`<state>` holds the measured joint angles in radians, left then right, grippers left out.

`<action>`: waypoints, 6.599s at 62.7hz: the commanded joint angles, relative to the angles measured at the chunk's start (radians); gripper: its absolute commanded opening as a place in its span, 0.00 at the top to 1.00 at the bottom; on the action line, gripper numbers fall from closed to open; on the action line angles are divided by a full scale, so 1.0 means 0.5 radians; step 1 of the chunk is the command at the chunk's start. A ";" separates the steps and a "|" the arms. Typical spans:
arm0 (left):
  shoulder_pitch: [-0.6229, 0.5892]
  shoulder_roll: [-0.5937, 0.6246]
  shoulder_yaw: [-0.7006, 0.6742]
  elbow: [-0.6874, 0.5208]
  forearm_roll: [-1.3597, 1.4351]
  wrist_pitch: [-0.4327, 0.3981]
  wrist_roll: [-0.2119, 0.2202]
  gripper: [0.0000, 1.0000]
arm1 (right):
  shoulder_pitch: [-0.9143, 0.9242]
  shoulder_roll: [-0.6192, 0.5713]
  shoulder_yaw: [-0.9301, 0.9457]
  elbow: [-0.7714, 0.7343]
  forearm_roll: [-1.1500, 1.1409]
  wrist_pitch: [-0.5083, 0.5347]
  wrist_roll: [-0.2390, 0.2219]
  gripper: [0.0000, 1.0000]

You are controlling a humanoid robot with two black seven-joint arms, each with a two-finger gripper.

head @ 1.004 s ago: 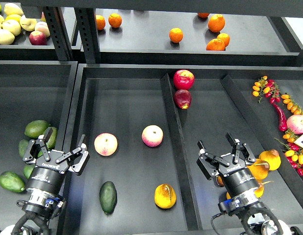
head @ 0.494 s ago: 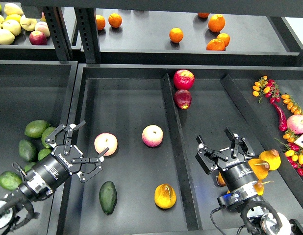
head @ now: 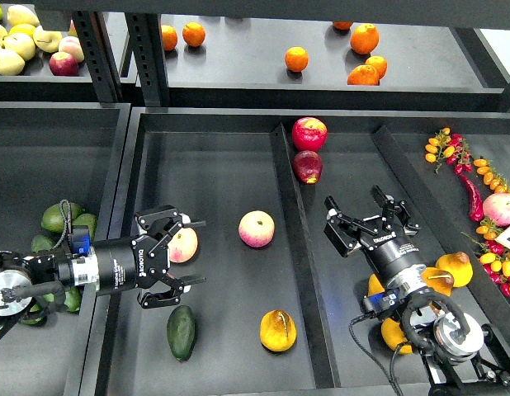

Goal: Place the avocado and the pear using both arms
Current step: 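Move the left gripper over the dark green avocado in the center bin, then lower the left gripper and close it around the green avocado, then carry the avocado into the bin of avocados and release it, then withdraw the left gripper from the avocado bin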

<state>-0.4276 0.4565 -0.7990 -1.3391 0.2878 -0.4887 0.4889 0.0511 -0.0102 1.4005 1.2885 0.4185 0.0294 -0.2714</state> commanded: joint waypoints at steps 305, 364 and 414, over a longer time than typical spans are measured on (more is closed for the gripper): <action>-1.525 -0.729 2.371 1.150 -0.002 0.000 0.000 0.78 | 0.444 0.020 0.153 -0.061 -0.003 -0.421 0.003 0.00; -1.486 0.587 2.144 0.807 0.032 0.000 0.000 0.77 | 0.459 0.020 0.144 -0.061 -0.003 -0.421 0.000 0.00; -1.148 0.400 2.006 0.908 0.130 0.000 0.000 0.66 | 0.453 0.020 0.147 -0.071 -0.006 -0.421 0.000 0.00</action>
<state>-1.0085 0.6637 0.2070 -0.8926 0.3543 -0.4887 0.4887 0.2763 0.0000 1.4748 1.2549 0.4157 -0.1810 -0.2716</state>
